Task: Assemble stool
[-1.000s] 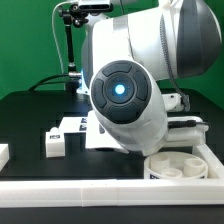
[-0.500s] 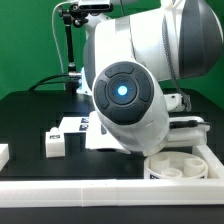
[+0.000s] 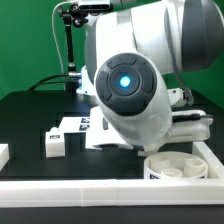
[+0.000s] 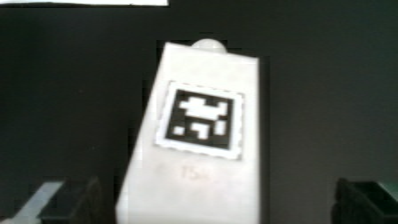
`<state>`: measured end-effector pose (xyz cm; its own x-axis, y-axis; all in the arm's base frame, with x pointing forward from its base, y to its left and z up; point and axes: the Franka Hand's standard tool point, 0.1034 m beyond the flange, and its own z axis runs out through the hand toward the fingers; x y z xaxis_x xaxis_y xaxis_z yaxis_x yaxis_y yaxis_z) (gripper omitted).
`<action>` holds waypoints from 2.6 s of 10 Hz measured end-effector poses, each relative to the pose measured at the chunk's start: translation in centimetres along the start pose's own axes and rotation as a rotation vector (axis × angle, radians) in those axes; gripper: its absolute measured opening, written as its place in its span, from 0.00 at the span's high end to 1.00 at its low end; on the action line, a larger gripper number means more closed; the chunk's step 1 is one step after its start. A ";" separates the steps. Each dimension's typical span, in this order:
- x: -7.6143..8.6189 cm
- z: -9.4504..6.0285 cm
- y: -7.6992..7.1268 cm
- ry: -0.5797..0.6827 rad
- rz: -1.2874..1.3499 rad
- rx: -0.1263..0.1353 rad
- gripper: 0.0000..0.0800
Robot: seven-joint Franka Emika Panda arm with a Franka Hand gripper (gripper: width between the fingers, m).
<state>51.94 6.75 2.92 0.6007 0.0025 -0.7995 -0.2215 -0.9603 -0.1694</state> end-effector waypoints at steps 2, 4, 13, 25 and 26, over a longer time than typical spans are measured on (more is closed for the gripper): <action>-1.7 -2.2 -1.1 -0.008 -0.023 -0.007 0.51; -2.0 -3.6 -1.6 0.005 -0.033 -0.008 0.68; -1.9 -10.6 -3.1 0.437 -0.061 0.005 1.00; -1.4 -6.1 -1.6 0.226 -0.118 -0.067 0.19; -1.4 -5.6 -1.5 0.172 -0.118 -0.070 0.19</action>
Offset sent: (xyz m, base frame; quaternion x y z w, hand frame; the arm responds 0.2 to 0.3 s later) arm 0.0253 0.0040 0.0418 -0.0099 -0.0459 -0.0017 0.9989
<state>55.73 6.62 7.51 0.7427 0.0745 -0.6655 -0.0916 -0.9732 -0.2111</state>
